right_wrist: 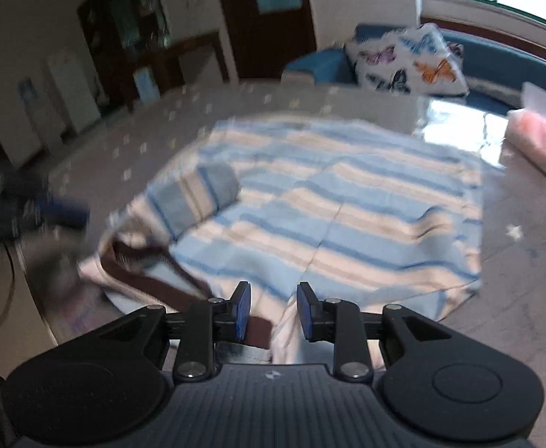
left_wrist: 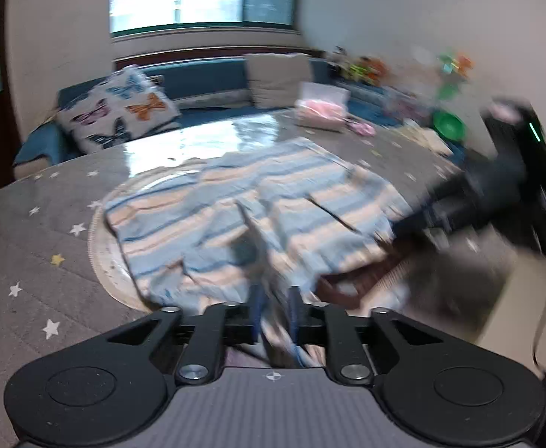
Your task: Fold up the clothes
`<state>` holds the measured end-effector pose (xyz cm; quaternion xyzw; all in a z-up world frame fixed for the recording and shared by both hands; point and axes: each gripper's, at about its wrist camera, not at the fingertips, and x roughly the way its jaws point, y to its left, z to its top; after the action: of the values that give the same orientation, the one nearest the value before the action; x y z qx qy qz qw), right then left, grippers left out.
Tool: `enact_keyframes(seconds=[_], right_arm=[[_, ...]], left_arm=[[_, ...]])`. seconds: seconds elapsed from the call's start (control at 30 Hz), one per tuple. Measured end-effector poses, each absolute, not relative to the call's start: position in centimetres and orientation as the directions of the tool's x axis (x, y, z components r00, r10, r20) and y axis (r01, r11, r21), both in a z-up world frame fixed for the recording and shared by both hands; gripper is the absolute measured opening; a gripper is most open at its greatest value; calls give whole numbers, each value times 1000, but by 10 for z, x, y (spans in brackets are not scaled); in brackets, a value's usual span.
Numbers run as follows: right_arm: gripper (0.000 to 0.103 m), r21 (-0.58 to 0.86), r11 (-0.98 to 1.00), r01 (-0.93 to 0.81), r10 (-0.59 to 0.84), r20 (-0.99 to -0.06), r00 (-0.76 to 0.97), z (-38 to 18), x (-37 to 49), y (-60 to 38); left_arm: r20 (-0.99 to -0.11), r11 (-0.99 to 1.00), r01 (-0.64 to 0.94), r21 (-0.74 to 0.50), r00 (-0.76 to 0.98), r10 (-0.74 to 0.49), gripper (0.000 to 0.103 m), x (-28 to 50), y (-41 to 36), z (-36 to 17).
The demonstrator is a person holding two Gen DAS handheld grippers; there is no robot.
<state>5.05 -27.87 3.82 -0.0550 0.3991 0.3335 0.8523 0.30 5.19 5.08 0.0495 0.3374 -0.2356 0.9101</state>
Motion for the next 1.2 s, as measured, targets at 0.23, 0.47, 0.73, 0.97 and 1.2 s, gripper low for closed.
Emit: enact_keyframes(seconds=[0.23, 0.47, 0.73, 0.97, 1.2], right_arm=[[34, 91, 720, -688, 480, -781, 399, 19, 33, -261], [34, 78, 808, -583, 437, -743, 507, 34, 70, -271], [34, 67, 876, -477, 358, -752, 553, 8, 129, -251], [18, -48, 887, -459, 276, -743, 610, 1, 131, -232], [2, -78, 911, -404, 228, -721, 654, 10, 117, -248]], left_arm=[[-647, 917, 389, -85, 679, -348, 52, 51, 27, 52], [-713, 925, 375, -67, 630, -307, 52, 92, -7, 35], [-761, 931, 356, -86, 580, -292, 35, 111, -13, 15], [-749, 950, 300, -88, 609, -262, 8, 103, 5, 18], [-699, 980, 172, -95, 690, -189, 5, 70, 49, 38]])
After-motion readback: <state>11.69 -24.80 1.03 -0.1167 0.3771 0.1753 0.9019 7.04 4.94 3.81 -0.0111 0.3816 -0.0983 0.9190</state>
